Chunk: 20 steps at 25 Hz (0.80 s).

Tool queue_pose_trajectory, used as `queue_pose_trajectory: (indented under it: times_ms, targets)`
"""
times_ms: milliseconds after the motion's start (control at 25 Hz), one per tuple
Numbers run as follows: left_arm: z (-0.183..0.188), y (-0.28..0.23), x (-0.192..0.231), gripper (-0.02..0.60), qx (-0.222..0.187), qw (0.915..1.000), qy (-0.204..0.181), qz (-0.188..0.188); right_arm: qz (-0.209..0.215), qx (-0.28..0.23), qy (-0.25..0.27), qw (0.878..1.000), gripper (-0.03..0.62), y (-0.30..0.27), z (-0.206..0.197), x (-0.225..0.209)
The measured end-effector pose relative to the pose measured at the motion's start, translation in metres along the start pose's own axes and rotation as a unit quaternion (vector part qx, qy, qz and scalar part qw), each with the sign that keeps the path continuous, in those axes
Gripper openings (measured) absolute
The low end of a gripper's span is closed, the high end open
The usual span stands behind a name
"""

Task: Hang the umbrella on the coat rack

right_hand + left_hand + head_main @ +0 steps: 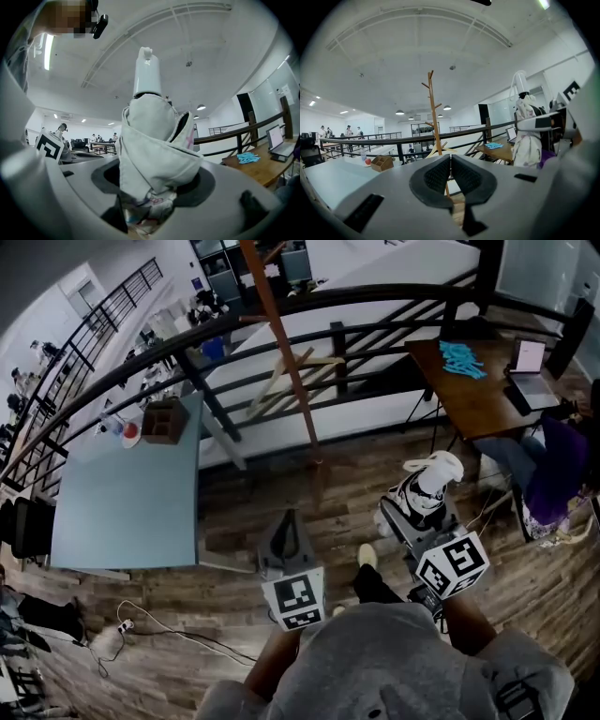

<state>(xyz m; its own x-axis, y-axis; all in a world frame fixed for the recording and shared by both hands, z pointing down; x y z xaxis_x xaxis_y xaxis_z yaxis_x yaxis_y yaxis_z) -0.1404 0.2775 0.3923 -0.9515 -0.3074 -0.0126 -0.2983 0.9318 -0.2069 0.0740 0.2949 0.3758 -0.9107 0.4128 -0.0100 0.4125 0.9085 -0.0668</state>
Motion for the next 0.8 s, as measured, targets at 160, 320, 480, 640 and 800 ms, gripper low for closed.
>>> queue_pose_trajectory:
  times_ms: [160, 320, 480, 640, 800]
  targets:
    - [0.007, -0.037, 0.001, 0.023, 0.001, 1.0, -0.001, 0.0, 0.004, 0.003, 0.001, 1.0, 0.295, -0.028, 0.001, -0.023]
    - [0.015, -0.074, 0.004, 0.023, 0.001, 1.0, -0.001, 0.0, 0.011, 0.003, 0.01, 1.0, 0.296, -0.06, 0.004, -0.043]
    - [0.022, -0.104, 0.008, 0.023, 0.004, 1.0, -0.003, 0.005, 0.017, 0.003, 0.011, 1.0, 0.295, -0.088, 0.007, -0.063]
    - [0.025, -0.126, 0.009, 0.023, 0.013, 0.9999, -0.004, 0.006, 0.019, 0.007, 0.007, 1.0, 0.295, -0.11, 0.013, -0.077]
    - [0.029, -0.143, 0.006, 0.023, 0.017, 0.9998, -0.004, 0.007, 0.023, 0.006, 0.007, 1.0, 0.295, -0.124, 0.015, -0.092]
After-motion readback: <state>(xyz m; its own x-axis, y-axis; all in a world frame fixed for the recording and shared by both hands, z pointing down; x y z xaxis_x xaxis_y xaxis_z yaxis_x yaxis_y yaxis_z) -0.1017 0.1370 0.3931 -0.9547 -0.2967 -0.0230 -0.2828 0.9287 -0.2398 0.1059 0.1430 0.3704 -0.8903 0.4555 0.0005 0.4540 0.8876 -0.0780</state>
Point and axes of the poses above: the fingertips, and each gripper's own axes: y backward along the fingers, x to its left, z out of its top, the point moved 4 cm from there along y, backward along the fingers, and after that the axes turned 6 degrees about y, right-handed, at the moved point
